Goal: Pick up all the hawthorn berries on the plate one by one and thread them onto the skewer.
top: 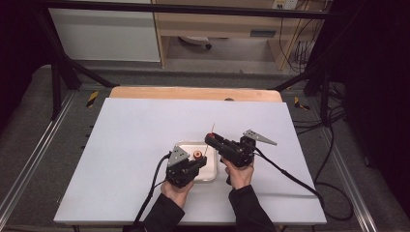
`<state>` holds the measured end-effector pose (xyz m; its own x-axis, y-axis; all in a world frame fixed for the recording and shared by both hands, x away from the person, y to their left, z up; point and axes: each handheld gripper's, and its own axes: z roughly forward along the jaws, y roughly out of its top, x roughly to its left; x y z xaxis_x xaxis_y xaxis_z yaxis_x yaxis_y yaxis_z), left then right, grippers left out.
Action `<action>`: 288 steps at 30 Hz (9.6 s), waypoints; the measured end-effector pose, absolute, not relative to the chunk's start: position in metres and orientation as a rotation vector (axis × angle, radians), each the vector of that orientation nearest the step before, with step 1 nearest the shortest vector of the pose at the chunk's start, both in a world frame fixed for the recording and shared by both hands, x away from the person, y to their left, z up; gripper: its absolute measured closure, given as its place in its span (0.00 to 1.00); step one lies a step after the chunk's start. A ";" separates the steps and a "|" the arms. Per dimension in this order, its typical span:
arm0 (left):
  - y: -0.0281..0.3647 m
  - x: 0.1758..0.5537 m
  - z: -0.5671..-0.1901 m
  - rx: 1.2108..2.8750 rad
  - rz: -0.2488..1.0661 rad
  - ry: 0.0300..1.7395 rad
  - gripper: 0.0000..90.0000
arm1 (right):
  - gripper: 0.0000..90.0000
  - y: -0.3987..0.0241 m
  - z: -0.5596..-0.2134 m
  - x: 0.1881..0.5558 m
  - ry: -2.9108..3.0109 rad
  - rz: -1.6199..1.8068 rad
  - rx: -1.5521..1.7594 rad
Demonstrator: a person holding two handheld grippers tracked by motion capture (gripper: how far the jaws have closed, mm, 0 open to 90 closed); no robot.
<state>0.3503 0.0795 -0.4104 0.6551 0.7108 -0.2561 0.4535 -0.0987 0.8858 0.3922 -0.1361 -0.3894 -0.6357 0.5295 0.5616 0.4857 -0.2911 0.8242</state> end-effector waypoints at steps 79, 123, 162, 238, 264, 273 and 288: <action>0.197 0.339 -0.411 2.001 0.395 0.940 0.98 | 0.11 -0.127 -0.396 0.421 2.373 1.403 1.111; 0.217 0.342 -0.420 2.022 0.384 0.984 0.98 | 0.48 -0.053 -0.412 0.462 2.683 0.829 1.142; 0.216 0.343 -0.421 2.029 0.369 0.985 0.98 | 0.63 -0.047 -0.423 0.469 2.674 0.744 1.392; 0.133 0.335 -0.401 2.001 0.294 0.895 0.99 | 0.68 -0.112 -0.366 0.407 1.793 2.086 1.250; 0.132 0.341 -0.401 1.945 0.189 0.946 0.99 | 0.68 -0.109 -0.371 0.405 1.811 2.056 1.209; 0.122 0.341 -0.402 1.916 0.162 0.975 0.99 | 0.68 -0.109 -0.370 0.403 1.809 2.041 1.174; 0.119 0.346 -0.401 1.939 0.124 0.979 0.99 | 0.68 -0.113 -0.370 0.401 1.863 1.981 1.115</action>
